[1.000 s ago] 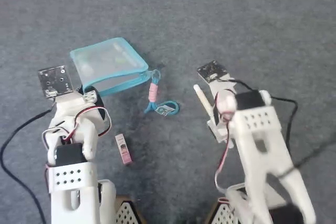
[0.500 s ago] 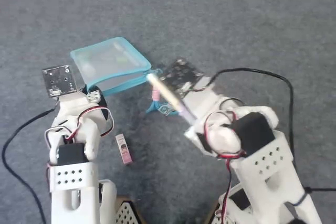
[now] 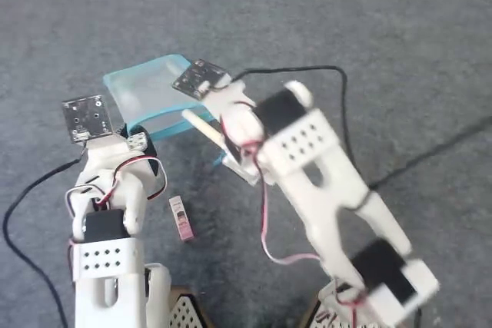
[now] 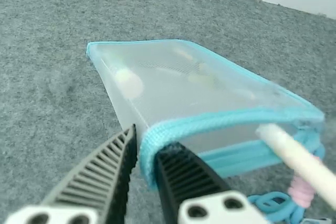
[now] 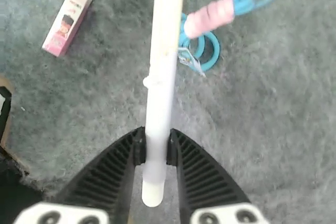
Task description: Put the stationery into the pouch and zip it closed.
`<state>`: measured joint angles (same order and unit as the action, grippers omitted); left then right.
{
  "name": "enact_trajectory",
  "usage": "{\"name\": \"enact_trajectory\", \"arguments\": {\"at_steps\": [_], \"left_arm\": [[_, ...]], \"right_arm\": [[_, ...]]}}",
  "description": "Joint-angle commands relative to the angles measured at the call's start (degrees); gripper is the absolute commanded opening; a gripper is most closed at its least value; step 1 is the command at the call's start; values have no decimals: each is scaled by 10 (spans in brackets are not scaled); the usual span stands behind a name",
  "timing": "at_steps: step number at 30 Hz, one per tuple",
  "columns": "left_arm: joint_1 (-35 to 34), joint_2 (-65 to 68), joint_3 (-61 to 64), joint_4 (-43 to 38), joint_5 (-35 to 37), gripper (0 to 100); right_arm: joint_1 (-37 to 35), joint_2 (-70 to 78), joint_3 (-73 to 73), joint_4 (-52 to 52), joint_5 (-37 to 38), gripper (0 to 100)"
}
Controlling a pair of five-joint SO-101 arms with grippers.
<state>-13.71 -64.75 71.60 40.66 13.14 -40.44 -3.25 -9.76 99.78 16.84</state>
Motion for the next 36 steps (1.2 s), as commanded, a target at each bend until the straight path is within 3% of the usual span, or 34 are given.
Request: {"name": "enact_trajectory", "arguments": {"at_steps": [1, 11, 18, 23, 27, 36], "left_arm": [[6, -2, -16, -4, -11, 12], [6, -2, -16, -4, -11, 12], [6, -2, -15, -4, -11, 12], [6, -2, -15, -4, -12, 12], [4, -2, -15, -3, -12, 12], [4, 1, -15, -3, -12, 12]], "right_arm": [[-4, 55, -84, 7, -8, 6], [-11, 234, -319, -1, -87, 19], [-18, 370, -523, 4, -136, 243], [-6, 369, -641, 36, -164, 256], [10, 309, -562, 36, -177, 256], [-19, 29, -163, 7, -149, 206]]}}
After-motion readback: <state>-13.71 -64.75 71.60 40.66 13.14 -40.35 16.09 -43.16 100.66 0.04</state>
